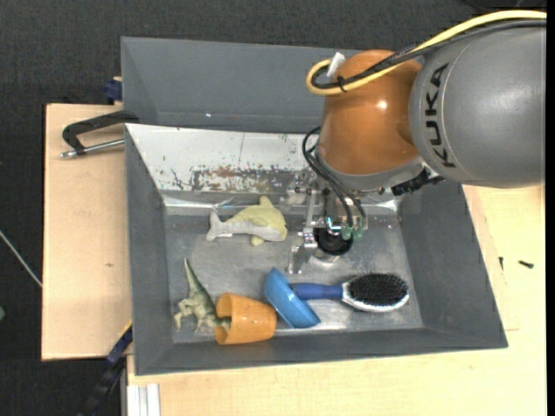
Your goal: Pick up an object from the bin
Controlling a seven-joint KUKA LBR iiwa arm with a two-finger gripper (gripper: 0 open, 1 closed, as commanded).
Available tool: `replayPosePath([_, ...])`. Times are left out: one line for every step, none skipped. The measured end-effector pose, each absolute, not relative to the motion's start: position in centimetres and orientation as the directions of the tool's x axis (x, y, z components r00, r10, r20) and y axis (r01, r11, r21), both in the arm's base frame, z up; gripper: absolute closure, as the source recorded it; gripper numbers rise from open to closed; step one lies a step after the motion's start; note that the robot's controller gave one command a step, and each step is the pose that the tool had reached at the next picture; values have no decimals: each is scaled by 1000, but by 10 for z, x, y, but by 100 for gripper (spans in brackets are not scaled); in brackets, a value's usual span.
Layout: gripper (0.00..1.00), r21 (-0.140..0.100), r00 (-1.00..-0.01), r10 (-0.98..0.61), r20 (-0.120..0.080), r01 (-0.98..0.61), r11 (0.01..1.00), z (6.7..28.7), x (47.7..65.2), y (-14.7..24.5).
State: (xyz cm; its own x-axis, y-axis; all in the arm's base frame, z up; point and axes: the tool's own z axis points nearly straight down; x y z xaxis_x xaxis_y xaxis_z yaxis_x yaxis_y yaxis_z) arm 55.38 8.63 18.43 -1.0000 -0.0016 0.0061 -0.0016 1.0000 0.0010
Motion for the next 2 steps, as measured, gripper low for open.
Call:
replayPosePath([0,2,-998,65,-8,65,998,84,567,49])
replayPosePath([0,5,-987,158,-8,158,987,120,565,84])
